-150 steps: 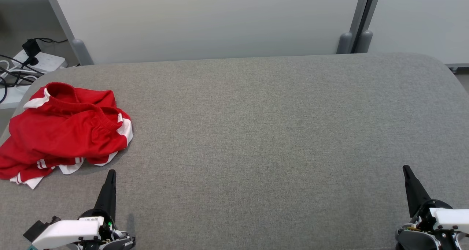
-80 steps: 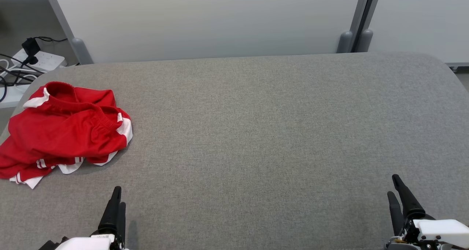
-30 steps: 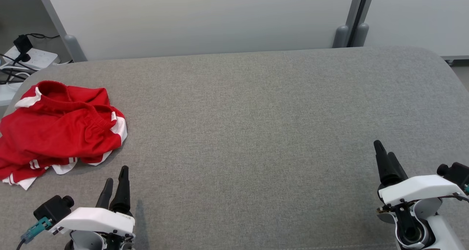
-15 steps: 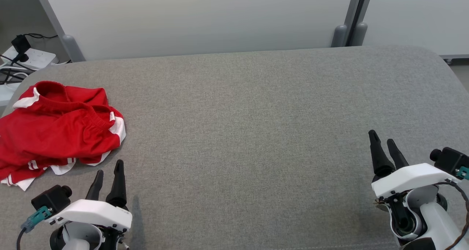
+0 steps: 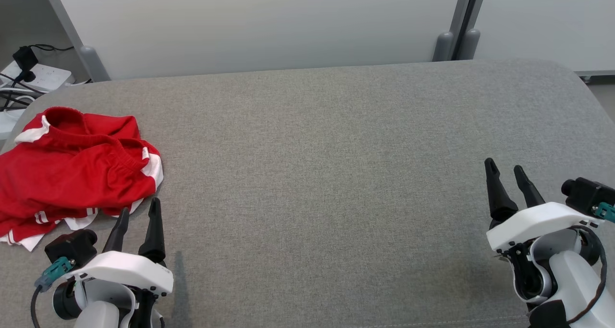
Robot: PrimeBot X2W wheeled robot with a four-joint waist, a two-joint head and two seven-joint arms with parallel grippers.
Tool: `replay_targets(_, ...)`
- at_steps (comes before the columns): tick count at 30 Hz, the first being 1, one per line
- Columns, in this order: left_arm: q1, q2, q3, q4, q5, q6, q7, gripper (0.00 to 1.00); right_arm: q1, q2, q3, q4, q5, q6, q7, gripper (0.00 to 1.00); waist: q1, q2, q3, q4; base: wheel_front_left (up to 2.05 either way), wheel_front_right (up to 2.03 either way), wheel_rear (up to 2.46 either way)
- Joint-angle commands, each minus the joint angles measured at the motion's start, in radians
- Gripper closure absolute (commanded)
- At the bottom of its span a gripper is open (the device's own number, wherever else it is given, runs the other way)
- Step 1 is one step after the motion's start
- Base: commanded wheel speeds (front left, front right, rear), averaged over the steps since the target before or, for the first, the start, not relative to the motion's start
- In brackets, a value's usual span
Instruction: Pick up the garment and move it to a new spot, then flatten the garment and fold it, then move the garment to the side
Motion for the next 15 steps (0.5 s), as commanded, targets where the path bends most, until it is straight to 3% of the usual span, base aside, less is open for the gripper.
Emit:
replay_targets(1, -0.062, 0.017, 0.029, -0.016, 0.032, 0.011, -0.015, 0.00, -0.058, -0.008, 0.017, -0.020, -0.034, 0.006, -0.020, 0.00, -0.0001, 0.0000, 0.000, 0.000, 0.00, 0.00, 0.00)
replay_targets(15, -0.077, 0.006, 0.063, -0.002, 0.209, 0.017, -0.056, 0.00, -0.080, -0.010, -0.004, 0.002, -0.211, 0.007, -0.061, 0.00, -0.0001, 0.0000, -0.005, -0.004, 0.00, 0.00, 0.00)
